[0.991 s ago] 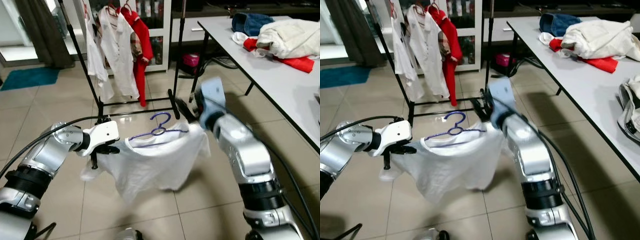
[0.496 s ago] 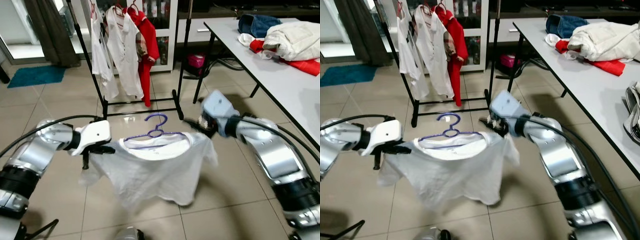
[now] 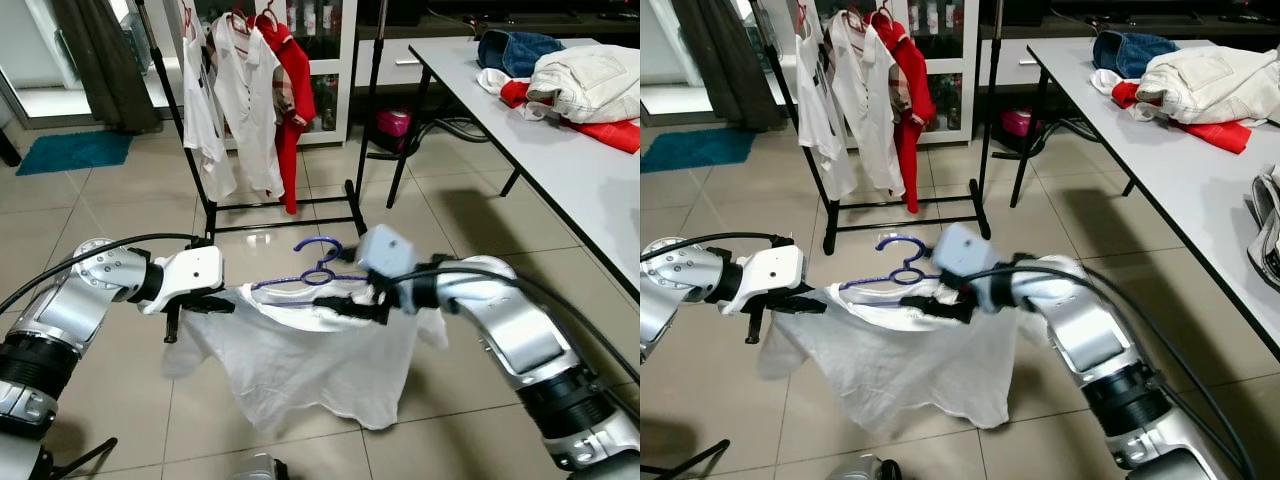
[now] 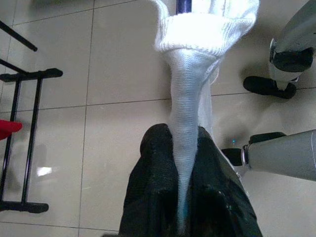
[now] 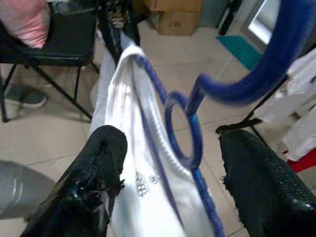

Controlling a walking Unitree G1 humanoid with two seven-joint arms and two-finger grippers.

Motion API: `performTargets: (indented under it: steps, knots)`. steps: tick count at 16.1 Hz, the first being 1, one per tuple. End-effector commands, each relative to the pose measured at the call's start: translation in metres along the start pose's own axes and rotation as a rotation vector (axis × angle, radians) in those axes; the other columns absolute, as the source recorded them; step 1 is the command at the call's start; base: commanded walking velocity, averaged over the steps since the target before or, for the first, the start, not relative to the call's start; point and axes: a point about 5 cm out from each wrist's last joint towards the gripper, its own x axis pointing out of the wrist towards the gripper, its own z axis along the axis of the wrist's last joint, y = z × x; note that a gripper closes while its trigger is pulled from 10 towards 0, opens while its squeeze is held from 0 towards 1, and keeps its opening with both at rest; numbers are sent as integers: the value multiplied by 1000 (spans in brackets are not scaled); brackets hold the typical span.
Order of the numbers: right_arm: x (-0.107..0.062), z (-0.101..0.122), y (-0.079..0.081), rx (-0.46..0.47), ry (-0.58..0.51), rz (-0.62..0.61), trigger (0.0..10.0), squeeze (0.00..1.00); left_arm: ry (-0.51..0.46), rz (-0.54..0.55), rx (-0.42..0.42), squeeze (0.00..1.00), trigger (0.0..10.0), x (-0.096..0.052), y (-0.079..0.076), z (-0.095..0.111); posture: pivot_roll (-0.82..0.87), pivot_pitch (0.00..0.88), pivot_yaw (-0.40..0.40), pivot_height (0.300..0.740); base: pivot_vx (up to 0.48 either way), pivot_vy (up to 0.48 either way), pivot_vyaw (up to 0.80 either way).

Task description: Hang hanger

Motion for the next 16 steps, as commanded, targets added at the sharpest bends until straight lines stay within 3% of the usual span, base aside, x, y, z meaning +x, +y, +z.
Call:
performTargets:
  steps: [1, 3, 16]
  knots:
    - [0, 0, -2, -8, 7, 13, 0, 0, -18, -2, 32, 0, 0, -1, 2, 7, -25, 0, 39, 740, 0, 0, 0]
    - [9, 0, 0, -9, 9, 25, 0, 0, -25, -13, 36, 0, 0, 0, 1, 8, -25, 0, 38, 740, 0, 0, 0]
    - [10, -5, 4, 1, 22, 64, 0, 0, -20, 8, 59, 0, 0, -3, 9, 9, -32, 0, 55, 740, 0, 0, 0]
